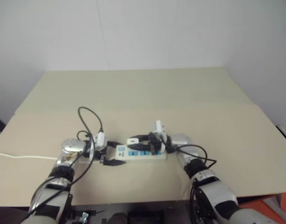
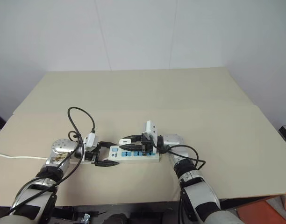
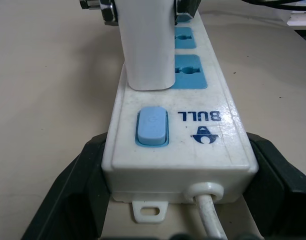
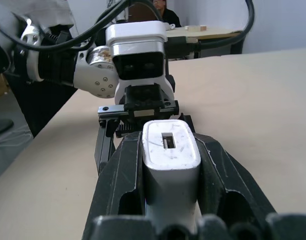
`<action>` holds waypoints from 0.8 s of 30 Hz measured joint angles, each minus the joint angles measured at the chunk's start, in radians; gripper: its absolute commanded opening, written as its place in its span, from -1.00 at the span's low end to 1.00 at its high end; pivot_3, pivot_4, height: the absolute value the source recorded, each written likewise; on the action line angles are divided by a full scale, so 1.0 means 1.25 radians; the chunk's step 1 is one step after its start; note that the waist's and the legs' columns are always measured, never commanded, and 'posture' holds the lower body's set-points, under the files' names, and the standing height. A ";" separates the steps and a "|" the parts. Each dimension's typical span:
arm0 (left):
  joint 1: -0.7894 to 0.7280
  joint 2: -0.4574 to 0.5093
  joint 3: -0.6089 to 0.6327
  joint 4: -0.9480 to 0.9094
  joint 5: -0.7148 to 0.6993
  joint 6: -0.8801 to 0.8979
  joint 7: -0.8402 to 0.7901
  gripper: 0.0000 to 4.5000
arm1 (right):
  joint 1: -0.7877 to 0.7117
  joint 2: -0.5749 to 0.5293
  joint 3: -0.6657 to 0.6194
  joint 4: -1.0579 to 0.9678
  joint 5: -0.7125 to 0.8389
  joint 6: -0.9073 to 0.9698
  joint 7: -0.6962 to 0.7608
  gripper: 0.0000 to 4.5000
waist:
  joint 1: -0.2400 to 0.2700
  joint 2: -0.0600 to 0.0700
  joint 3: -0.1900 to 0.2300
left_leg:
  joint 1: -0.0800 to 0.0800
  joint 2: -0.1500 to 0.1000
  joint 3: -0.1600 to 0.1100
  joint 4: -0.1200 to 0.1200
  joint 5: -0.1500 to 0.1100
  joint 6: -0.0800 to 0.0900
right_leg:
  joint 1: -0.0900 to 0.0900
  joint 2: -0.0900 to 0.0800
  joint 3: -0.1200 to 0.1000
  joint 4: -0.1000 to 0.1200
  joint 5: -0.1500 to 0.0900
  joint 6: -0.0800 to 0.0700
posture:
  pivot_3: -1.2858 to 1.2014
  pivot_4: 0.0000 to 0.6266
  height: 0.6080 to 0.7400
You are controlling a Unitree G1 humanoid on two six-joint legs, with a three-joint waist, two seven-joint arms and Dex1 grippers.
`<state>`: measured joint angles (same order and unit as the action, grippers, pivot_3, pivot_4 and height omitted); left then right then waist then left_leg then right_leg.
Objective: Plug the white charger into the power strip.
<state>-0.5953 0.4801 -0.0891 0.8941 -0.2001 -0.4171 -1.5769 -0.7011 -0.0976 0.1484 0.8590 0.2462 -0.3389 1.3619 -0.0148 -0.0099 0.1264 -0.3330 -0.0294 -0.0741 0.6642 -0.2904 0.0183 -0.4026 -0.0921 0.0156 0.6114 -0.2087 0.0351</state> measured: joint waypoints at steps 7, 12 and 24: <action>0.000 -0.001 0.000 0.000 0.001 -0.001 0.001 0.46 | 0.011 -0.014 0.002 -0.012 -0.017 -0.029 -0.008 0.08 | 0.000 0.000 0.000 | 0.000 0.000 0.000 0.000 0.000 0.000 | 0.000 0.000 0.000 0.000 0.000 0.000 | 0.03 -0.52 1.00; 0.000 0.000 0.004 0.005 0.004 0.000 0.002 0.46 | 0.002 -0.033 -0.006 -0.012 -0.022 -0.007 -0.028 0.85 | -0.002 -0.001 -0.001 | 0.001 0.000 0.000 0.000 0.000 0.000 | 0.001 0.000 0.000 0.000 0.000 0.000 | 0.03 -0.52 1.00; 0.000 -0.002 0.004 0.000 0.007 0.009 0.009 0.80 | 0.012 -0.040 -0.021 -0.033 -0.011 0.033 0.002 1.00 | 0.000 -0.002 -0.002 | 0.001 0.000 0.000 0.000 0.000 0.000 | 0.001 0.000 0.000 0.000 0.000 0.000 | 0.03 -0.52 1.00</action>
<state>-0.5954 0.4782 -0.0842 0.8942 -0.1916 -0.4063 -1.5655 -0.6866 -0.1479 0.1219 0.8173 0.2329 -0.2980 1.3647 -0.0152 -0.0121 0.1245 -0.3321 -0.0295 -0.0743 0.6641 -0.2905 0.0183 -0.4017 -0.0922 0.0157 0.6110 -0.2088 0.0351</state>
